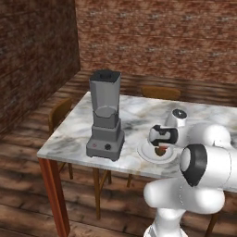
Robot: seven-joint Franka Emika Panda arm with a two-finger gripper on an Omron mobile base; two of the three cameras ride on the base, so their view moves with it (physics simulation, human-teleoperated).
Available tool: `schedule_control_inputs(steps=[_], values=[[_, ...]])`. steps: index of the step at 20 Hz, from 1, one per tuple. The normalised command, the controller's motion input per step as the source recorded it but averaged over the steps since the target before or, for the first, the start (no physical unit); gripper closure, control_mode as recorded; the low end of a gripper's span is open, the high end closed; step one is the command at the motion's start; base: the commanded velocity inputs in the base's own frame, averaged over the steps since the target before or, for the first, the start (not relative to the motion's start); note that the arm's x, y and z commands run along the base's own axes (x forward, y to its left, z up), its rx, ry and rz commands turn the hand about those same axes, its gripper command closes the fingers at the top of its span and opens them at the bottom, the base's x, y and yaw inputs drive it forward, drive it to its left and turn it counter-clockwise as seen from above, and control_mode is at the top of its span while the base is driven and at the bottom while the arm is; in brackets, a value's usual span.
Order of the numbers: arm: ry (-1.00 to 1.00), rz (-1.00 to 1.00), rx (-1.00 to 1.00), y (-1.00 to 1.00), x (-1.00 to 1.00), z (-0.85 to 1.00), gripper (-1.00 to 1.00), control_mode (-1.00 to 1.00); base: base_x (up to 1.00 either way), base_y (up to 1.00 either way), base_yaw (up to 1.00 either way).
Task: Pick the kiwi and apple from the fridge and place them on the plate next to the blender to make a fruit smoothie.
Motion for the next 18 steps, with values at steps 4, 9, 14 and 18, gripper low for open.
schedule_control_inputs(steps=[4, 9, 14, 18], values=[[0.01, 0.14, 0.00, 0.00, 0.07, -0.61, -1.00, -1.00, 0.00, 0.00, 0.00], [0.00, 0.12, 0.00, 0.00, 0.00, -0.39, -1.00, -1.00, 0.00, 0.00, 0.00], [0.00, 0.07, 0.00, 0.00, -0.01, -0.14, -1.00, -1.00, 0.00, 0.00, 0.00], [0.02, 0.02, 0.00, 0.00, -0.32, 0.36, -1.00, -1.00, 0.00, 0.00, 0.00]])
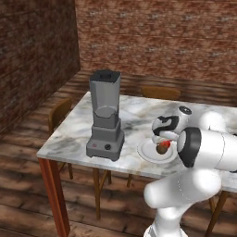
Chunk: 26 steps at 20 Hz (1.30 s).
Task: Pick the kiwi and apple from the fridge and place them on the plate next to the blender to make a fruit smoothie.
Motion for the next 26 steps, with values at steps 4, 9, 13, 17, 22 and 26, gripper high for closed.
schedule_control_inputs(steps=[4, 9, 13, 17, 22, 26], values=[[0.00, 0.02, 0.00, 0.01, -0.68, 0.91, -1.00, -1.00, 0.00, 0.00, 0.00], [0.00, 0.00, 0.00, 0.16, -0.75, 0.80, -1.00, -1.00, 0.00, 0.00, 0.00], [0.00, -0.02, 0.00, 0.38, -0.94, 0.37, -1.00, -1.00, 0.00, 0.00, 0.00], [0.00, -0.06, 0.00, 0.43, -0.91, 0.25, -1.00, -1.00, 0.00, 0.00, 0.00], [-0.02, -0.08, 0.00, 0.17, -0.64, 0.60, -1.00, -1.00, 0.00, 0.00, 0.00], [-0.08, -0.06, 0.00, 0.00, -0.24, 0.95, -1.00, -1.00, 0.00, 0.00, 0.00]])
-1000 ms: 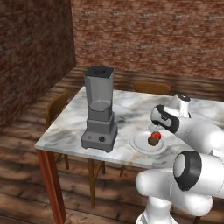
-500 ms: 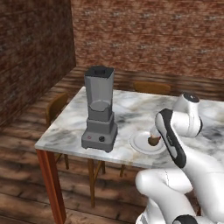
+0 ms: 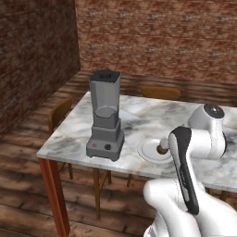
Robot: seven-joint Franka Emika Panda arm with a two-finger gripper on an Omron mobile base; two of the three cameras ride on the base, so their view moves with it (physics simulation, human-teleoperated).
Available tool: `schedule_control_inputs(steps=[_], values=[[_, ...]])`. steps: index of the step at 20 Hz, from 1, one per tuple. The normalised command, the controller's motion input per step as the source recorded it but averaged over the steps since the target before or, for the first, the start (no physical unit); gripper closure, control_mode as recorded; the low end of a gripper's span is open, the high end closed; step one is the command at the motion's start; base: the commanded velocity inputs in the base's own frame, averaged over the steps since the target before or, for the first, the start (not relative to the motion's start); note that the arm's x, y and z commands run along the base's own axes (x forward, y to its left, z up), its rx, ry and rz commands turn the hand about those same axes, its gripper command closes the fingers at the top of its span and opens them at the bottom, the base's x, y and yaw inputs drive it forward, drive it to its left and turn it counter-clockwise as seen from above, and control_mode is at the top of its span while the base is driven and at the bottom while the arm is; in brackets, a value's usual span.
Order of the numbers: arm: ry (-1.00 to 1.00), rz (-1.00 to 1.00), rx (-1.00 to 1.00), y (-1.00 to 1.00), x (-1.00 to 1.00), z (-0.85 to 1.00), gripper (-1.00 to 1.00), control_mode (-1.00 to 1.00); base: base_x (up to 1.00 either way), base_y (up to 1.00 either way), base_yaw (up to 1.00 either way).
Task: Pick the kiwi and apple from the fridge and place them on the plate next to the blender to make a fruit smoothie.
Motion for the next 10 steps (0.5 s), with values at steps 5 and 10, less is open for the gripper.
schedule_control_inputs(steps=[5, 10], values=[[-0.08, -0.04, 0.00, 0.00, -0.11, 0.30, -1.00, -1.00, 0.00, 0.00, 0.00], [-0.01, 0.00, 0.00, 0.00, 0.00, 0.01, -1.00, -1.00, 0.00, 0.00, 0.00]])
